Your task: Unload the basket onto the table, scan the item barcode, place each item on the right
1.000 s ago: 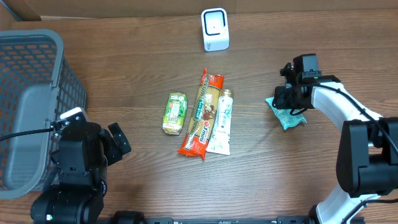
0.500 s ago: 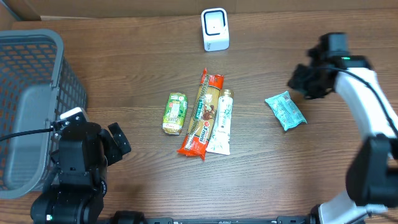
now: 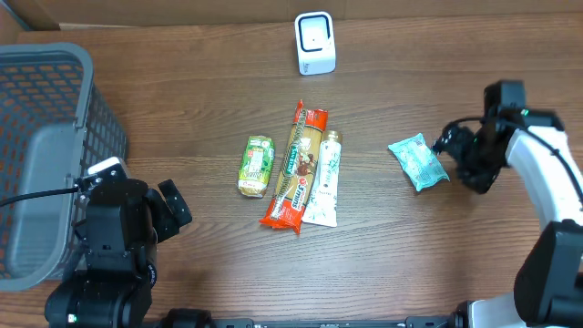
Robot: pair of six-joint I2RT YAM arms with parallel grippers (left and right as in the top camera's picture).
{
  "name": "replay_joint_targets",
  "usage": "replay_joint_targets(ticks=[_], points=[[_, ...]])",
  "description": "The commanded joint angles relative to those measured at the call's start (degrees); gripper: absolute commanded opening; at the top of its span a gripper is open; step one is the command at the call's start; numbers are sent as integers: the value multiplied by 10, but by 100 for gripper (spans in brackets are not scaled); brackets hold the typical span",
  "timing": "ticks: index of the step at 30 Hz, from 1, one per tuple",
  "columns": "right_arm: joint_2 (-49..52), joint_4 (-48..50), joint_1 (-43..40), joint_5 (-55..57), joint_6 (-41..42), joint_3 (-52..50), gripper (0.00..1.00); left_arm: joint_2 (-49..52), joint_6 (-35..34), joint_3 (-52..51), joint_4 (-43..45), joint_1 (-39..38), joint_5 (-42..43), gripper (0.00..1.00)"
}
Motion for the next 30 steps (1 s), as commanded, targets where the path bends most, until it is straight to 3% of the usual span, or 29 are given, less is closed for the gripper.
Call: replay_joint_targets(ticks=[1,5,14,17,24,30], points=[[4,41,2,5,26,-52,84,-1,-12,-1,0,2,-7,100],[4,114,2,5,26,-101,78,-1,-12,-1,0,2,-7,99],[12,289,2,-1,5,-179,47,-1,-12,-1,0,2,-7,100],[14,336,2,-26,-29,-180,18,-1,-12,-1,0,2,-7,99],[14,448,2,-102,-178,-180,14,-1,-12,-1,0,2,-7,99],[14,439,0,-103,-233,-168,16,-1,-12,-1,0,2,-7,99]])
